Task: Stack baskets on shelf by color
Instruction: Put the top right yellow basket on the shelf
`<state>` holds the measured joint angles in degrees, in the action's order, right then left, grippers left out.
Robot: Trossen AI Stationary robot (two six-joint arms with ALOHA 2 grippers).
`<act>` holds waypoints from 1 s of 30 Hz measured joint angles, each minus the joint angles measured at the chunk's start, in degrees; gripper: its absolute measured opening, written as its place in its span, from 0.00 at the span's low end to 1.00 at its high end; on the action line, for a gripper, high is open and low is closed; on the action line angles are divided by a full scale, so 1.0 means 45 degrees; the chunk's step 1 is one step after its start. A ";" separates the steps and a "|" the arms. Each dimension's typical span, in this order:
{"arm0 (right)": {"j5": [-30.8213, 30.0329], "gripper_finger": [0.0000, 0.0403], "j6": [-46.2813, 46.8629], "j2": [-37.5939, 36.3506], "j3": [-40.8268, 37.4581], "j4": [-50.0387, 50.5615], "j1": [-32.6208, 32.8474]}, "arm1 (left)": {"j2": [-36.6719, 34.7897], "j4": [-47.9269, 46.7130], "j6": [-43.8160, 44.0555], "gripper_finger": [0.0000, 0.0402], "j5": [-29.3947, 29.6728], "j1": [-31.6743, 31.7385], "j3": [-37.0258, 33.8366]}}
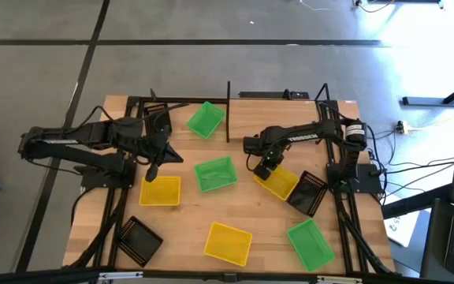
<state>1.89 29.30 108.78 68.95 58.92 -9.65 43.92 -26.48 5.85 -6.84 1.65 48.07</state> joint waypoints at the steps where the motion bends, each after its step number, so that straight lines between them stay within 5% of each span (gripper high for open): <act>1: 0.0038 0.03 -0.0039 -0.0038 0.0011 -0.0059 -0.0004 | 0.0000 0.0003 0.0000 0.00 0.0009 0.0000 0.0000; 14: -0.0370 0.00 -0.0281 -0.1249 0.1196 0.0679 0.0000 | 0.0000 0.0107 -0.0085 0.00 0.0072 0.0005 -0.0005; 30: -0.3875 0.00 0.0422 -0.2085 0.5272 0.6119 -0.1299 | 0.0000 0.0097 -0.1143 0.00 0.1714 0.0015 -0.0015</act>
<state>-15.55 31.20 99.40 92.68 86.46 -15.49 43.92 -26.04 0.70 0.87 1.72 48.01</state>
